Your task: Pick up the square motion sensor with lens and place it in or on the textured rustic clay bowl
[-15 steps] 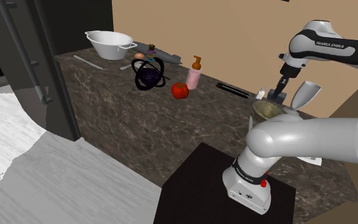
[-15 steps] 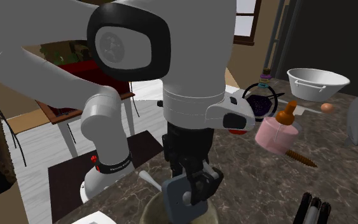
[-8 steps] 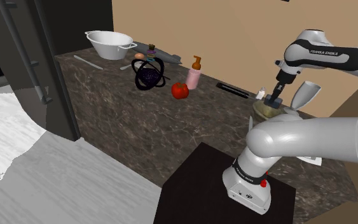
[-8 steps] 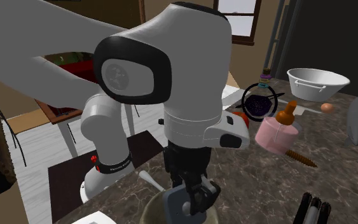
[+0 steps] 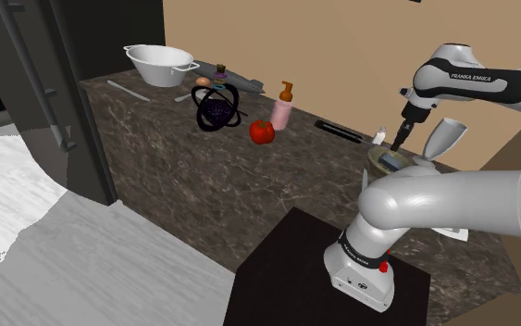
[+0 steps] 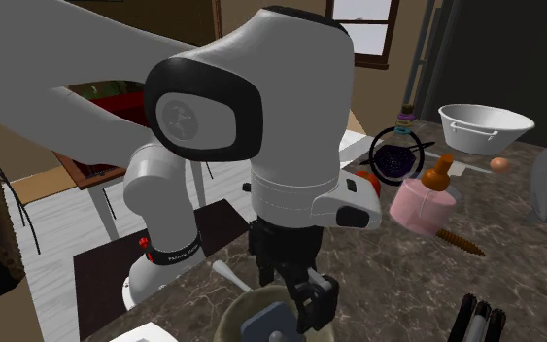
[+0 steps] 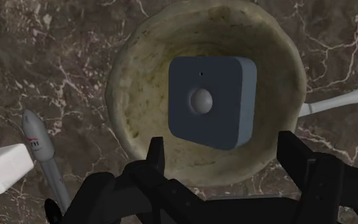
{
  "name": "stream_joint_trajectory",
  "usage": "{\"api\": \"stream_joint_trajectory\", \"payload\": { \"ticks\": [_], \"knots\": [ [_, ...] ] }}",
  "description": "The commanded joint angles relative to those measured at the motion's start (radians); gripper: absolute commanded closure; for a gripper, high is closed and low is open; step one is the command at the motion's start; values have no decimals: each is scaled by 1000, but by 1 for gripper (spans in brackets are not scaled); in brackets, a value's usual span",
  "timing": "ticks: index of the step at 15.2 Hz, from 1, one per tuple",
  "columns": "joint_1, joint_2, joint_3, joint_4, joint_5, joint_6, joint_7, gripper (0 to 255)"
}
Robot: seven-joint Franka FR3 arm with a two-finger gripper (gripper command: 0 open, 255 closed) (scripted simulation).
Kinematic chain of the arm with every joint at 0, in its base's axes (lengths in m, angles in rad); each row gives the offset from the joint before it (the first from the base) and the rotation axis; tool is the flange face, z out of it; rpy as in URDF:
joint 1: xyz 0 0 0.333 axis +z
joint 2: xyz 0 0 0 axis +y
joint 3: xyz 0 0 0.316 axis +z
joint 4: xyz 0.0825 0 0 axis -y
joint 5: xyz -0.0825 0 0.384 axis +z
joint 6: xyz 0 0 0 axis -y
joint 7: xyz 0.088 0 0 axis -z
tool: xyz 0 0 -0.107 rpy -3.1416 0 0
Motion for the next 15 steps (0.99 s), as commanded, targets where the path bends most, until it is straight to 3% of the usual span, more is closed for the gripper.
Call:
{"api": "stream_joint_trajectory", "payload": {
  "ticks": [1, 4, 8, 15],
  "knots": [
    [0, 0, 0, 0, 0, 0, 0, 0],
    [0, 0, 0, 0, 0, 0, 0, 0],
    [8, -10, 77, 99, 60, -117, -14, 0],
    [8, -10, 77, 99, 60, -117, -14, 0]
  ]
}}
